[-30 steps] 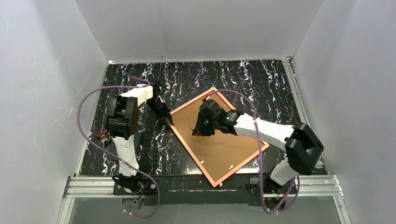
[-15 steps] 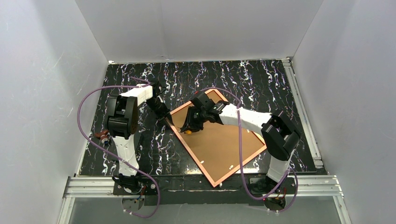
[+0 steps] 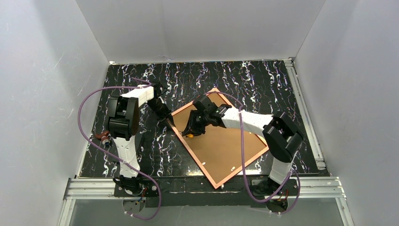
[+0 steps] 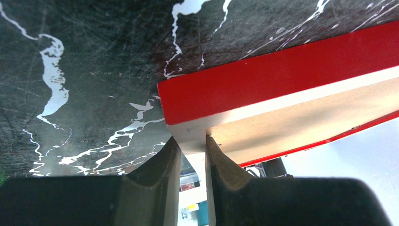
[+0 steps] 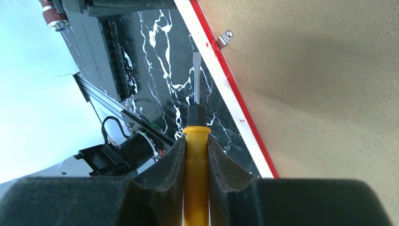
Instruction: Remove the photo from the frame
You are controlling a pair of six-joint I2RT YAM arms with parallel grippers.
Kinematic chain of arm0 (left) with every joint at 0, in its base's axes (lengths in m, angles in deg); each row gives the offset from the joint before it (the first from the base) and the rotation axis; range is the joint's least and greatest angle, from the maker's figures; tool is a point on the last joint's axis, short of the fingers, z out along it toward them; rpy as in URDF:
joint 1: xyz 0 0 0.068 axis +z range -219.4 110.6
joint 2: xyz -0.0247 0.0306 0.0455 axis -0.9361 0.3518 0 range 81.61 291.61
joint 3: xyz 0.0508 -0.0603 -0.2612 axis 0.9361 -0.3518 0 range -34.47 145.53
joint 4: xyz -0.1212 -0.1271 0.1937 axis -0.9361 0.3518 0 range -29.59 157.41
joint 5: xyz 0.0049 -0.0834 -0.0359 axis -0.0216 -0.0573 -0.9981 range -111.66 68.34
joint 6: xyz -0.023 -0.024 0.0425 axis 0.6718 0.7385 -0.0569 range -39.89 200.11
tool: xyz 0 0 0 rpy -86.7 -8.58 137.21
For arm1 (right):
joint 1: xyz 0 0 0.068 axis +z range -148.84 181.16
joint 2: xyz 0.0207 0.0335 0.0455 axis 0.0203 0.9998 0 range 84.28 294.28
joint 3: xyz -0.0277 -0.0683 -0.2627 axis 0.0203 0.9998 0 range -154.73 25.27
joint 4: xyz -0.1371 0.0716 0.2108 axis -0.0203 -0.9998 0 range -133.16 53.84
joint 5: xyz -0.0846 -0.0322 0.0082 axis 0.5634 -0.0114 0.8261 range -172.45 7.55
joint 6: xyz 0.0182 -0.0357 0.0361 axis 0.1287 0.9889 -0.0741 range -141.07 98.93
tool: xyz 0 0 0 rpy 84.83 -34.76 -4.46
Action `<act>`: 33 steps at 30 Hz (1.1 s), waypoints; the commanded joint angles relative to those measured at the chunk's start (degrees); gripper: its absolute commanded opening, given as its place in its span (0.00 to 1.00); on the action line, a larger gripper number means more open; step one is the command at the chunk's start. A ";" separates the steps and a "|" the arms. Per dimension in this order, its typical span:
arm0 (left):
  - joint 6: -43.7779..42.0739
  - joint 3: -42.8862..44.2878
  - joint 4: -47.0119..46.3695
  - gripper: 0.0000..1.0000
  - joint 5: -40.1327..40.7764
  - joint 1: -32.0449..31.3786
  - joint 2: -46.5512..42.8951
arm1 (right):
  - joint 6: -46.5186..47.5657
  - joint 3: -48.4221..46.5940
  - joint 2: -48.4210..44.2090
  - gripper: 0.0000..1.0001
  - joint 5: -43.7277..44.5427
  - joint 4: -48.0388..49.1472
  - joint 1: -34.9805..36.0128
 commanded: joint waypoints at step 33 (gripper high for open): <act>0.46 -1.73 6.09 0.00 -0.63 -0.57 0.82 | -16.19 2.94 4.14 0.01 -2.07 -1.45 -0.48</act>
